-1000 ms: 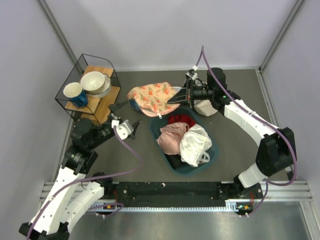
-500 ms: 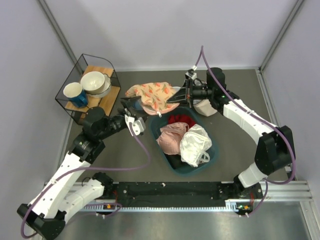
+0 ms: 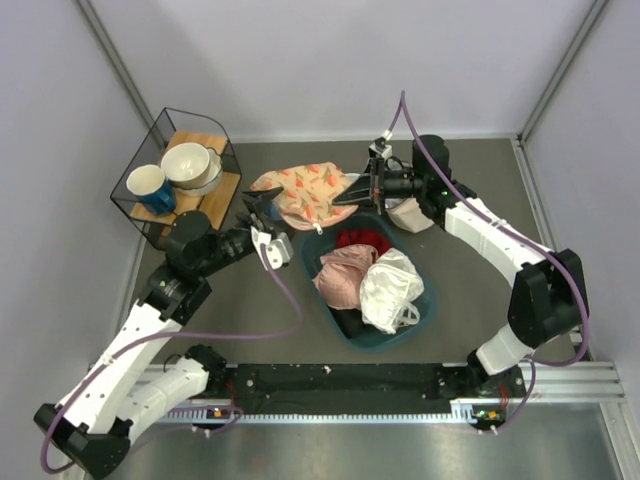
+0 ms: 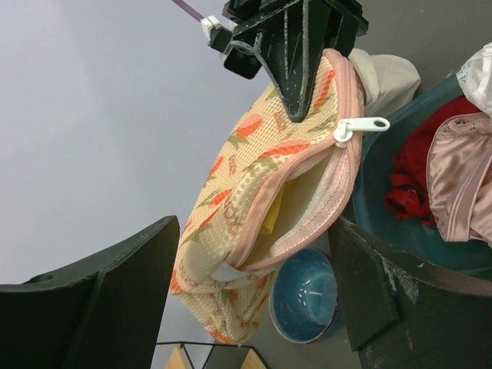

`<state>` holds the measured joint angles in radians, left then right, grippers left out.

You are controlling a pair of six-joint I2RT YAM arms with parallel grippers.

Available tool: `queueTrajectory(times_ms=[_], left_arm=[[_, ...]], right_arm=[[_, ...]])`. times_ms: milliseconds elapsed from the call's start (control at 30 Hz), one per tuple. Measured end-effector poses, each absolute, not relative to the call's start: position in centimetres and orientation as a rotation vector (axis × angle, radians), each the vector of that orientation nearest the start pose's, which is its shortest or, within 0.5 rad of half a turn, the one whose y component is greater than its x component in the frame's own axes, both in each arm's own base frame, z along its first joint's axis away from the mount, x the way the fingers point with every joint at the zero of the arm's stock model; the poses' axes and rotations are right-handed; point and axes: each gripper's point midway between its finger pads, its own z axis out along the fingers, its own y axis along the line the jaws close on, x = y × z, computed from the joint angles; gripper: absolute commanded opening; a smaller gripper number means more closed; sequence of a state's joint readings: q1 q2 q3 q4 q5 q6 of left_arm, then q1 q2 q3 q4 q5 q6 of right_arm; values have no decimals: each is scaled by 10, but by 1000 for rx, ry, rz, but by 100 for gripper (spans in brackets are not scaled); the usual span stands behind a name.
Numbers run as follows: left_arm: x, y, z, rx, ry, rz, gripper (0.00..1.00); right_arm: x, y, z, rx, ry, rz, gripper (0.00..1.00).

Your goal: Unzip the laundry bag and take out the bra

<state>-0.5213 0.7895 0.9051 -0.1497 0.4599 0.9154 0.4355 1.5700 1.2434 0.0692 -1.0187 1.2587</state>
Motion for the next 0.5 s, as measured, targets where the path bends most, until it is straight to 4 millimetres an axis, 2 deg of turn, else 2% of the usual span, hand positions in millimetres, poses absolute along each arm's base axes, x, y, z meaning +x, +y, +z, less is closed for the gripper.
queueTrajectory(times_ms=[100, 200, 233, 300, 333, 367, 400, 500], left_arm=[[254, -206, 350, 1316, 951, -78, 82], [258, -213, 341, 1341, 963, -92, 66], [259, -215, 339, 1350, 964, -92, 38], [260, -216, 338, 1353, 968, -95, 0], [259, -216, 338, 1354, 967, -98, 0], [258, -217, 335, 1369, 970, -96, 0], [257, -217, 331, 1378, 981, -105, 0], [254, -218, 324, 1381, 1018, -137, 0]], right_arm=[[287, 321, 311, 10, 2269, 1981, 0], [287, 321, 311, 9, 2269, 1980, 0], [287, 321, 310, 9, 2270, 1979, 0], [287, 321, 309, 10, 2272, 1978, 0], [287, 321, 308, 14, 2274, 1976, 5], [287, 321, 307, 20, 2279, 1977, 16], [287, 321, 307, 21, 2280, 1976, 38], [290, 320, 306, 29, 2277, 1964, 54]])
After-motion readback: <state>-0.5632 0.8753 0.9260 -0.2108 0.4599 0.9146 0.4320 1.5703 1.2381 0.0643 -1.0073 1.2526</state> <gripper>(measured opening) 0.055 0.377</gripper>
